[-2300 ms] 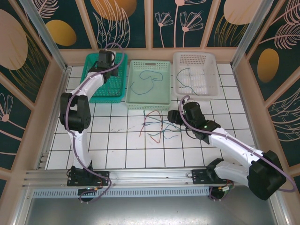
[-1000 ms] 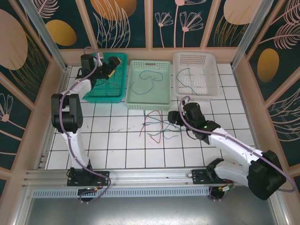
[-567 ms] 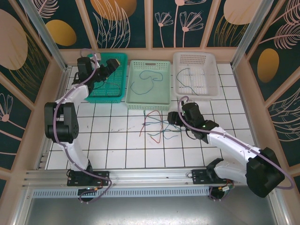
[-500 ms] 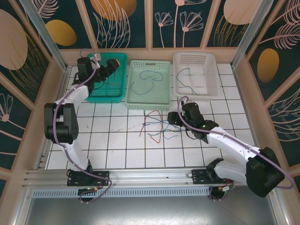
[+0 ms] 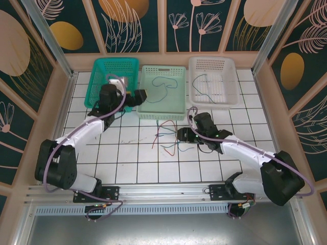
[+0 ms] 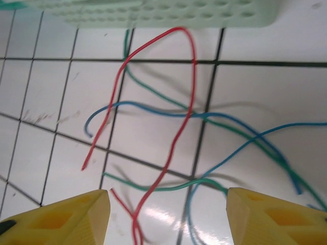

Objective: Untangle the cables
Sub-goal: Pick up the cable from the center of the table.

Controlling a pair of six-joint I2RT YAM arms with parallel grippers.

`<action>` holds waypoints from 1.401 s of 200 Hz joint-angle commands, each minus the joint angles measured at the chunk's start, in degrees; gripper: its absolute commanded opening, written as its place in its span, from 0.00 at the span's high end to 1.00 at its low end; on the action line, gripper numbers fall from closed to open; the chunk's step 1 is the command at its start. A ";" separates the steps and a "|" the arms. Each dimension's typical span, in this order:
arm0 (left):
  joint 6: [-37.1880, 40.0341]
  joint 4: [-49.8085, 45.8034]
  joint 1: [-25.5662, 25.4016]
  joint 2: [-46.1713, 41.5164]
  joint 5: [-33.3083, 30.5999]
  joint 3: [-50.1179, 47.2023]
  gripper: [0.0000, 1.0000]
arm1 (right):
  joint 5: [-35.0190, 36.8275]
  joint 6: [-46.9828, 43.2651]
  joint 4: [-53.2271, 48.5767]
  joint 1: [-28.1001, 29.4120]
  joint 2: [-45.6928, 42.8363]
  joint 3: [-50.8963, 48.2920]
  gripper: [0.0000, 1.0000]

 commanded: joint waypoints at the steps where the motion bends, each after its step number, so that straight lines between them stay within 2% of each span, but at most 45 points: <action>1: 2.03 1.95 -0.60 -2.01 -0.97 -4.03 0.02 | -4.73 1.08 3.56 1.60 1.63 -0.59 0.37; 61: 0.48 1.94 -1.30 -3.57 -2.94 -8.53 0.04 | -5.06 1.56 3.23 5.37 8.35 0.89 0.38; 77: -0.15 2.55 -1.39 -3.57 -2.80 -9.38 0.05 | -4.98 1.65 4.04 5.50 9.07 1.07 0.41; 115: -0.77 3.37 -1.39 -3.89 -2.64 -10.85 0.05 | -3.24 1.17 4.39 5.58 10.45 2.46 0.72; 154: -1.53 4.01 -1.51 -4.19 -2.38 -11.46 0.05 | -0.13 -1.60 0.69 5.40 7.78 2.57 1.00; 210: -1.39 5.12 -4.31 -4.55 -0.16 -10.44 0.05 | 1.07 -6.46 0.45 5.30 -0.91 0.72 1.00; 280: -2.29 8.36 -7.28 -2.77 2.82 -10.80 0.06 | 0.65 -9.68 0.35 5.20 -7.75 -0.10 1.00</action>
